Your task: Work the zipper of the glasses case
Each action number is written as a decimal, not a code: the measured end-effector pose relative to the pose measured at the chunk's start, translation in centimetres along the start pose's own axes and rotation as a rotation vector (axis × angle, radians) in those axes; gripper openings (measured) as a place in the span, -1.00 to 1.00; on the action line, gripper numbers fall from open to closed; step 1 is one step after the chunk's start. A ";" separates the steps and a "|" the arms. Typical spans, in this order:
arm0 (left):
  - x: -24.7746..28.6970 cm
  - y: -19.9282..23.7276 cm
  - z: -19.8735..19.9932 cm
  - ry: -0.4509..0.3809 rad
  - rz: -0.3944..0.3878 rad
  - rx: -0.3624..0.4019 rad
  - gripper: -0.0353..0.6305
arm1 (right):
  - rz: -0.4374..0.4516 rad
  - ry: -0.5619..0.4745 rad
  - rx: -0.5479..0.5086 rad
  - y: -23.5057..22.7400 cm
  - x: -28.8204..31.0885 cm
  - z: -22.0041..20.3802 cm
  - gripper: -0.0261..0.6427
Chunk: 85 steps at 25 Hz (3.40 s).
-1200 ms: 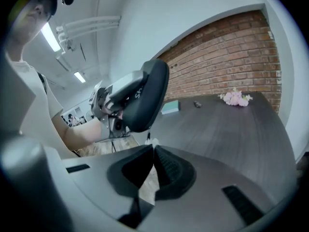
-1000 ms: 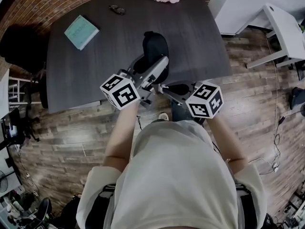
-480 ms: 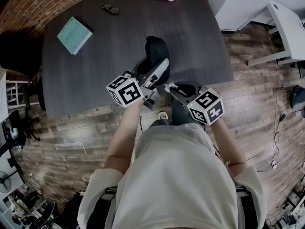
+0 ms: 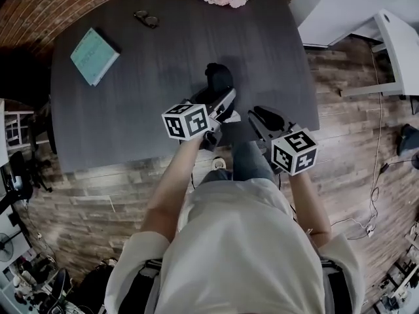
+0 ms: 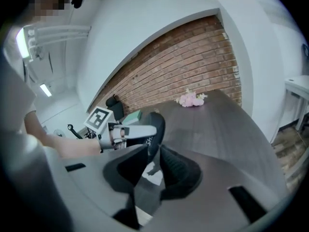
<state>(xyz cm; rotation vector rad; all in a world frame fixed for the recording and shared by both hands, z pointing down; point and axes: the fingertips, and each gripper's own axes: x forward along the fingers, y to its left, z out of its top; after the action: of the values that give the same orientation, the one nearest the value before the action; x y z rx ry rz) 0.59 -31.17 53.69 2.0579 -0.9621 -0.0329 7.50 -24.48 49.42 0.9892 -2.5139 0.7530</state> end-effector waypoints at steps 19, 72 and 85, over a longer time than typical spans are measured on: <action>0.1 5.6 0.3 0.066 0.281 0.088 0.08 | 0.046 0.019 -0.034 -0.5 1.7 0.4 -0.69; -23.6 -9.0 -5.5 -0.173 0.242 0.372 -0.82 | -0.122 -0.315 -0.182 14.9 -10.4 -3.1 -0.91; -22.9 -8.7 -5.6 -0.159 0.239 0.362 -0.86 | -0.120 -0.307 -0.185 14.2 -10.1 -2.9 -0.91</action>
<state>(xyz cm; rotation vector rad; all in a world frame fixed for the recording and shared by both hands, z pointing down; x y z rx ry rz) -8.20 -9.60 44.26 2.2750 -1.3914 0.1128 4.92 -8.74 41.94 1.2557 -2.6871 0.3463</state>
